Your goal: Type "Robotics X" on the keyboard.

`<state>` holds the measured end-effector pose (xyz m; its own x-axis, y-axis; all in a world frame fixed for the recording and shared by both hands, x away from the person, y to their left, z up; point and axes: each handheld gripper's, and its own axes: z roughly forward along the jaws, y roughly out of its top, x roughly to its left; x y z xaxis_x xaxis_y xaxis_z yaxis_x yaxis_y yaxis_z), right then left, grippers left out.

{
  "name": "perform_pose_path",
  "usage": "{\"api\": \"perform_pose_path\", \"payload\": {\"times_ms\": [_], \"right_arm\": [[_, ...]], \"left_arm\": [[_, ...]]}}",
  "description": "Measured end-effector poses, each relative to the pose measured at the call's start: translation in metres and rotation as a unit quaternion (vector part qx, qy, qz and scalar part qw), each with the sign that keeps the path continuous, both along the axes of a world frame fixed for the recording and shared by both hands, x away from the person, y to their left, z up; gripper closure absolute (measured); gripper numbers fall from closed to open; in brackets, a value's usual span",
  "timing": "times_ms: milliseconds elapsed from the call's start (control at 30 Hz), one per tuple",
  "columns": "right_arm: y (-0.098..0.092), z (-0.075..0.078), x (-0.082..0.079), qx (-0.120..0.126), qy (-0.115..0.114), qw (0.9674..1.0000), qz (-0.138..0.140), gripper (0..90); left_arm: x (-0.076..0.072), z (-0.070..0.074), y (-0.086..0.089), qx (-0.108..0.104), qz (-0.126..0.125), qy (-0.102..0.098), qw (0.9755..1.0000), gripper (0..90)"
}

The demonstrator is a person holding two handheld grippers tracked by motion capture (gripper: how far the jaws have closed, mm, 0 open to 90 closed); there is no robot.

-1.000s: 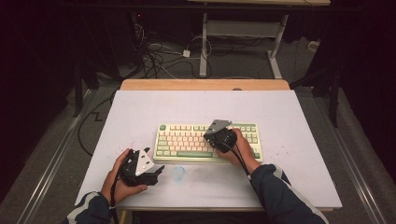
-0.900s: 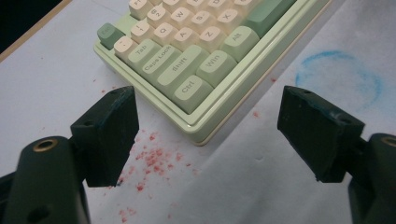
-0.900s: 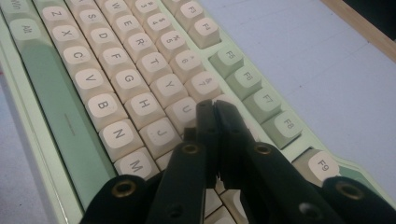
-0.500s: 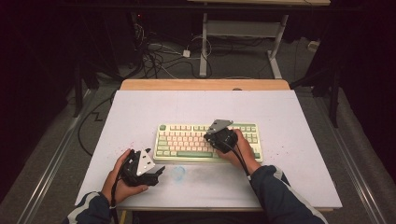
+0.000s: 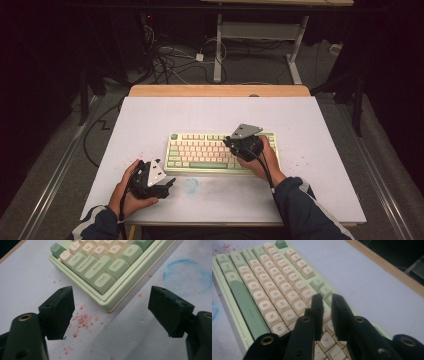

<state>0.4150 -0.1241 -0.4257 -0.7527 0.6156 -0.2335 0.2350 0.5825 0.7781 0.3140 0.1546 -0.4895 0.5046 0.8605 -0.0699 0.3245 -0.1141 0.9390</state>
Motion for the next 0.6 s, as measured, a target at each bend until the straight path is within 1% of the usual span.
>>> {"api": "perform_pose_path", "payload": {"times_ms": [67, 133, 200, 267, 333, 400, 467, 533, 600], "right_arm": [[-0.003, 0.002, -0.001, 0.009, -0.004, 0.9999, 0.001, 72.9], [-0.005, 0.004, -0.002, 0.009, -0.012, 0.9999, -0.005, 68.6], [-0.007, 0.006, -0.003, 0.016, -0.015, 0.9998, -0.001, 62.7], [-0.008, 0.007, -0.005, 0.017, -0.024, 0.9996, -0.003, 57.7], [-0.009, 0.009, -0.007, 0.022, -0.03, 0.9993, -0.002, 49.4], [-0.01, 0.01, -0.008, 0.02, -0.04, 0.999, -0.006, 44.2], [-0.011, 0.011, -0.01, 0.025, -0.046, 0.9986, -0.012, 36.9], [-0.013, 0.012, -0.011, 0.023, -0.047, 0.9985, -0.017, 34.9], [-0.015, 0.013, -0.013, 0.031, -0.051, 0.998, -0.02, 30.8]], "left_arm": [[0.0, 0.001, 0.0, -0.003, 0.001, -0.001, 1.0, 20.0], [0.0, 0.0, 0.0, -0.001, 0.0, -0.001, 1.0, 20.0], [0.0, 0.0, -0.001, 0.0, -0.001, 0.0, 1.0, 20.0], [-0.001, 0.0, -0.001, 0.0, -0.001, 0.001, 1.0, 20.0], [-0.001, 0.0, -0.001, 0.001, -0.001, 0.001, 1.0, 20.0], [-0.001, 0.0, 0.0, 0.001, -0.001, 0.002, 1.0, 20.0], [-0.001, -0.001, -0.001, 0.002, -0.001, 0.003, 1.0, 20.0], [-0.001, -0.001, -0.001, 0.002, -0.002, 0.003, 1.0, 20.0], [-0.001, -0.001, -0.001, 0.002, -0.002, 0.003, 1.0, 19.9]]}}
